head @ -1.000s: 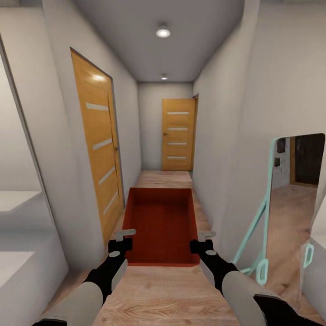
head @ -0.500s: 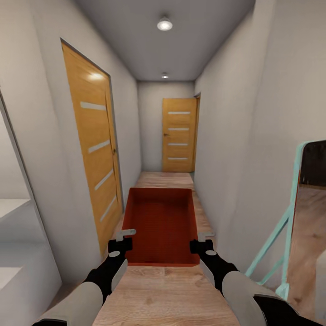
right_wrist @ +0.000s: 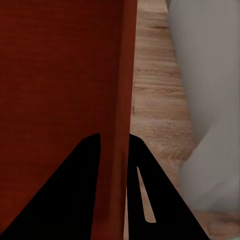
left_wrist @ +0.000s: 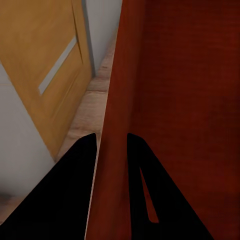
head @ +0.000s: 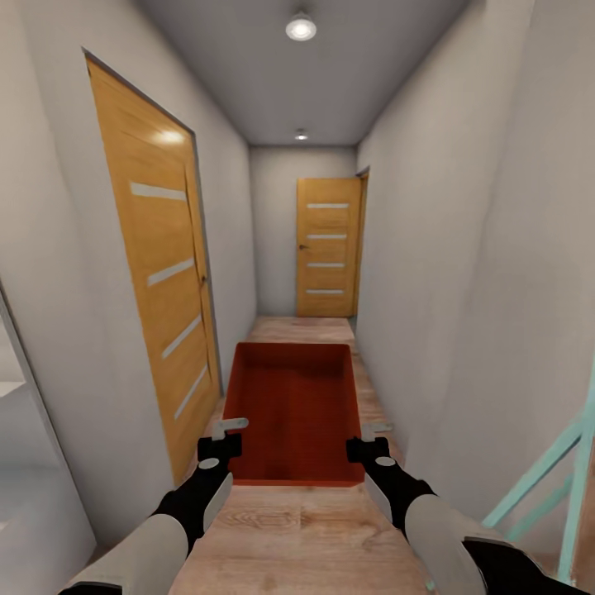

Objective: Move the two storage containers from the living room to the garage. In the garage, place one container on the floor and stack the other container on top of it (either order is fine).

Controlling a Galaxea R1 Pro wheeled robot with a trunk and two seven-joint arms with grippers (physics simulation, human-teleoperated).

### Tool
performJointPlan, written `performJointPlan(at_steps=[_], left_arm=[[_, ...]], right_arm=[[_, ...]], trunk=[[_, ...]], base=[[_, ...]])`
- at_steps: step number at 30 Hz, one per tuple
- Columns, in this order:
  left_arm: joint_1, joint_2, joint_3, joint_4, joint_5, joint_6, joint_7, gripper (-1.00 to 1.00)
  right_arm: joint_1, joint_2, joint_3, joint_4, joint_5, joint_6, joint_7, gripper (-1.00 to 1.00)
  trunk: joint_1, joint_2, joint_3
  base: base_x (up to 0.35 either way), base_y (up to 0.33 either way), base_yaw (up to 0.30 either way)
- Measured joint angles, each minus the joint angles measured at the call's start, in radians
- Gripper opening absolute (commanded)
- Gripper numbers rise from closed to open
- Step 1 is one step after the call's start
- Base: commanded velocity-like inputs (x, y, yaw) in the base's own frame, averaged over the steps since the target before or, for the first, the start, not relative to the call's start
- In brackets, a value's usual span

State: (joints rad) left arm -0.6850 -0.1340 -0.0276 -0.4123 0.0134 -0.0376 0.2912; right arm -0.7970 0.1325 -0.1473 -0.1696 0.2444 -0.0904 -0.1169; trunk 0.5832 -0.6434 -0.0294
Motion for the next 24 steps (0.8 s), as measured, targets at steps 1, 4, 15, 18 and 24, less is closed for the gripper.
performJointPlan(at_steps=[1,4,15,18,24], left_arm=[[0.0,0.0,0.0,0.0,0.0,0.0,0.0,-1.0],[0.0,0.0,0.0,-0.001,0.0,0.001,0.0,-1.0],[0.0,-0.001,0.0,0.0,0.0,0.0,0.001,-1.0],[0.0,0.0,0.0,0.0,0.0,0.0,0.001,-1.0],[0.0,-0.001,-0.001,0.0,0.001,0.0,0.002,-1.0]], right_arm=[[0.0,0.0,0.0,0.0,0.0,0.0,0.0,-1.0],[0.0,0.0,0.0,0.0,0.0,0.0,0.0,-1.0],[0.0,-0.001,0.0,-0.001,0.0,0.001,0.001,-1.0],[0.0,0.0,0.0,-0.001,0.0,0.001,0.001,-1.0],[0.0,-0.001,-0.001,-0.001,0.0,0.001,0.002,-1.0]], trunk=[[0.0,0.0,0.0],[0.0,0.0,0.0],[0.0,0.0,0.0],[0.0,0.0,0.0],[0.0,0.0,0.0]], base=[[0.325,0.0,0.0],[0.325,0.0,0.0],[0.326,0.0,0.0],[0.326,0.0,0.0],[0.326,0.0,0.0]])
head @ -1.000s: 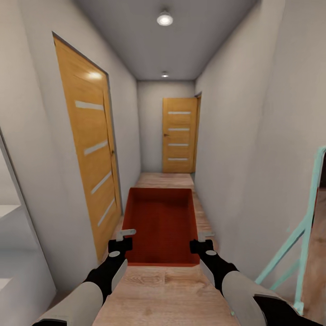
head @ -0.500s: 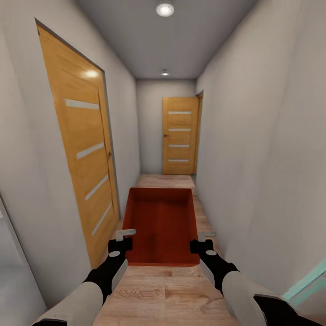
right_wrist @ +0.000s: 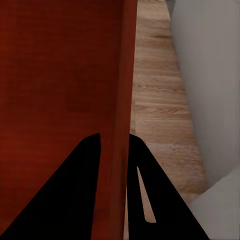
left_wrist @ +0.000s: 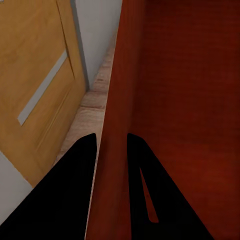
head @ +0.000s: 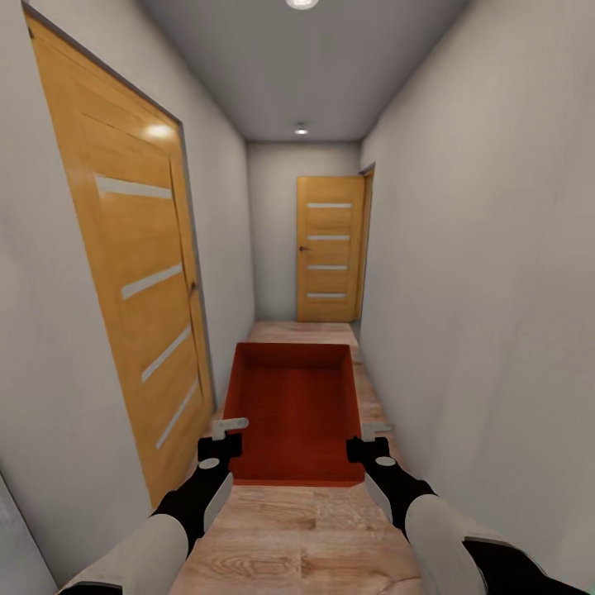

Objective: Move the two storage containers from the living room to the garage. In the garage, place one container on the floor and stack the other container on top of it (either order is fine).

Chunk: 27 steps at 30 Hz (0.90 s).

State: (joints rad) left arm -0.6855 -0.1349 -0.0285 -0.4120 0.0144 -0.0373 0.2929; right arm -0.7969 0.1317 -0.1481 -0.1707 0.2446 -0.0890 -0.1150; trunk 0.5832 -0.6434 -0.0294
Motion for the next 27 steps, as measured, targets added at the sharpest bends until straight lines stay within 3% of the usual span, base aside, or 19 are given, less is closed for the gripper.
performJointPlan(at_steps=[14,27], left_arm=[[0.001,-0.001,0.0,0.0,0.0,0.0,0.001,-1.0],[0.001,-0.001,-0.001,-0.002,0.001,0.002,0.002,-1.0]], right_arm=[[0.0,-0.001,0.0,0.001,0.0,0.0,0.001,-1.0],[0.0,-0.001,0.0,0.0,0.0,0.0,0.002,-1.0]], trunk=[[0.0,0.0,0.0],[0.0,0.0,0.0]], base=[[0.326,0.011,0.0],[0.315,0.159,0.0]])
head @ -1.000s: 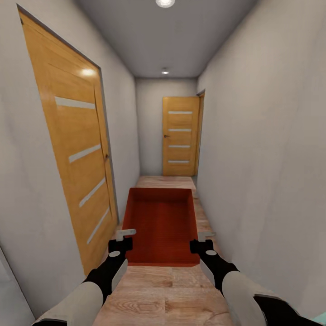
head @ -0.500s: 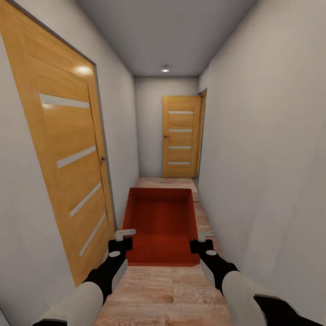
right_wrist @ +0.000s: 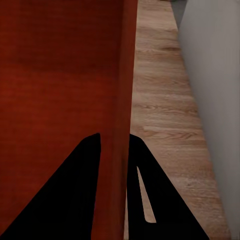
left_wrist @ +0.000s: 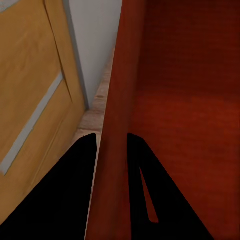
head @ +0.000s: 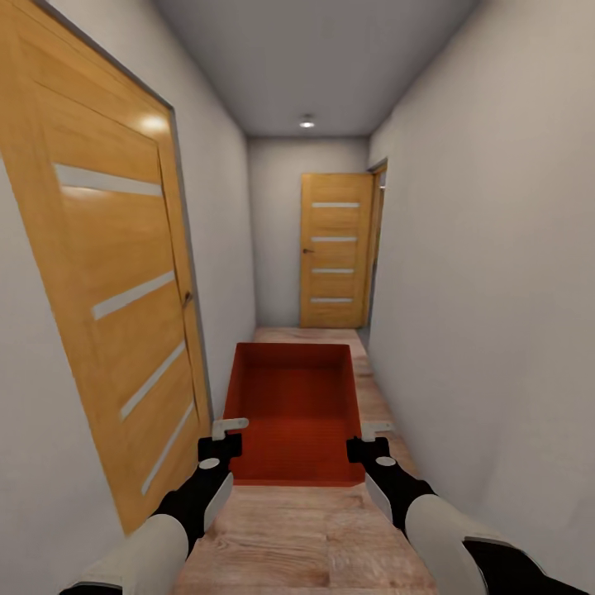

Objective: Move the two storage containers from the living room to the garage. In the garage, place one container on the floor and stack the other container on top of it (either order is fine).

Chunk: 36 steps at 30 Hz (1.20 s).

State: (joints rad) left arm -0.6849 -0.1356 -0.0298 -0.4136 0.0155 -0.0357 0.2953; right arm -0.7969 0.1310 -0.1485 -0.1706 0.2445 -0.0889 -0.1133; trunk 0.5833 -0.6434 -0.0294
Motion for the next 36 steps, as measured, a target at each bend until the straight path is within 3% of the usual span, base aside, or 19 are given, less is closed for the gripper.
performJointPlan(at_steps=[36], left_arm=[[0.0,0.0,0.001,0.0,-0.001,-0.001,-0.001,-1.0]], right_arm=[[0.0,0.0,0.0,0.0,0.0,-0.001,-0.001,-1.0]], trunk=[[0.0,0.0,0.0]], base=[[0.324,0.01,0.0]])
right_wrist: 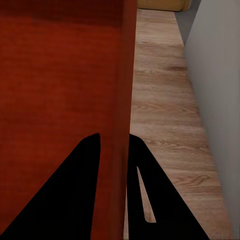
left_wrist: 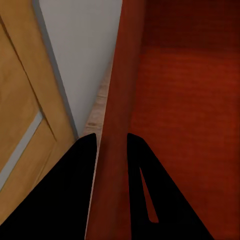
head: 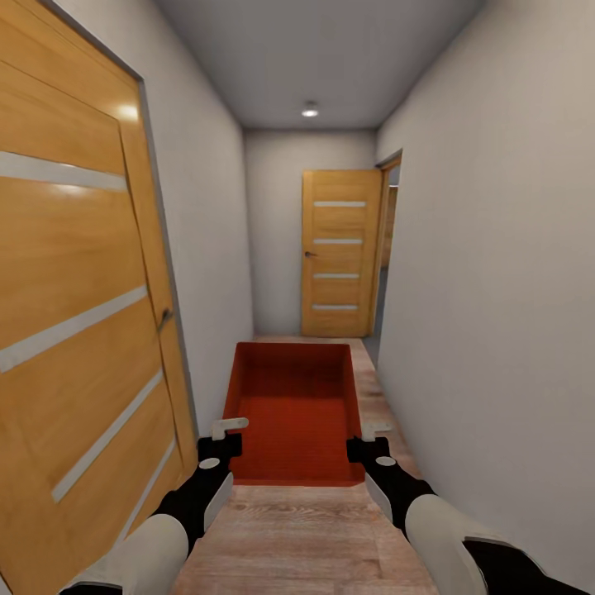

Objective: Move the two storage containers from the living room to the garage. In the garage, place one container on the floor and stack the other container on top of it (either order is fine).

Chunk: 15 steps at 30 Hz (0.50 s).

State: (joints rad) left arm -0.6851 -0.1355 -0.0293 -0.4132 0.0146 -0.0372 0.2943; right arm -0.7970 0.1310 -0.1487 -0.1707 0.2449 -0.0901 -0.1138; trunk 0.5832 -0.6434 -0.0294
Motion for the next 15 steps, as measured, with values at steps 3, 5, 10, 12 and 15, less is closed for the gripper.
performJointPlan(at_steps=[3,5,10,12,15], left_arm=[[0.0,0.0,0.0,0.0,0.0,0.0,0.0,-1.0],[0.0,0.0,0.0,0.0,0.0,0.0,0.0,-1.0],[0.0,0.0,0.0,0.0,0.0,0.0,0.0,-1.0],[0.0,0.0,0.0,0.0,0.0,0.0,0.0,-1.0],[0.0,0.0,0.001,0.0,-0.001,0.0,0.0,-1.0]], right_arm=[[0.0,0.0,0.0,0.0,0.0,0.0,0.0,-1.0],[0.0,0.0,0.0,0.0,0.0,0.0,0.0,-1.0],[0.0,0.0,0.0,0.0,0.0,0.0,0.0,-1.0],[0.0,0.0,0.0,0.0,0.0,0.0,0.0,-1.0],[0.0,0.0,0.0,0.0,-0.001,0.0,0.0,-1.0]], trunk=[[0.0,0.0,0.0],[0.0,0.0,0.0],[0.0,0.0,0.0],[0.0,0.0,0.0],[0.0,0.0,0.0]], base=[[0.325,0.0,0.0],[0.325,0.0,0.0],[0.325,0.0,0.0],[0.325,0.0,0.0],[0.325,0.0,0.0]])
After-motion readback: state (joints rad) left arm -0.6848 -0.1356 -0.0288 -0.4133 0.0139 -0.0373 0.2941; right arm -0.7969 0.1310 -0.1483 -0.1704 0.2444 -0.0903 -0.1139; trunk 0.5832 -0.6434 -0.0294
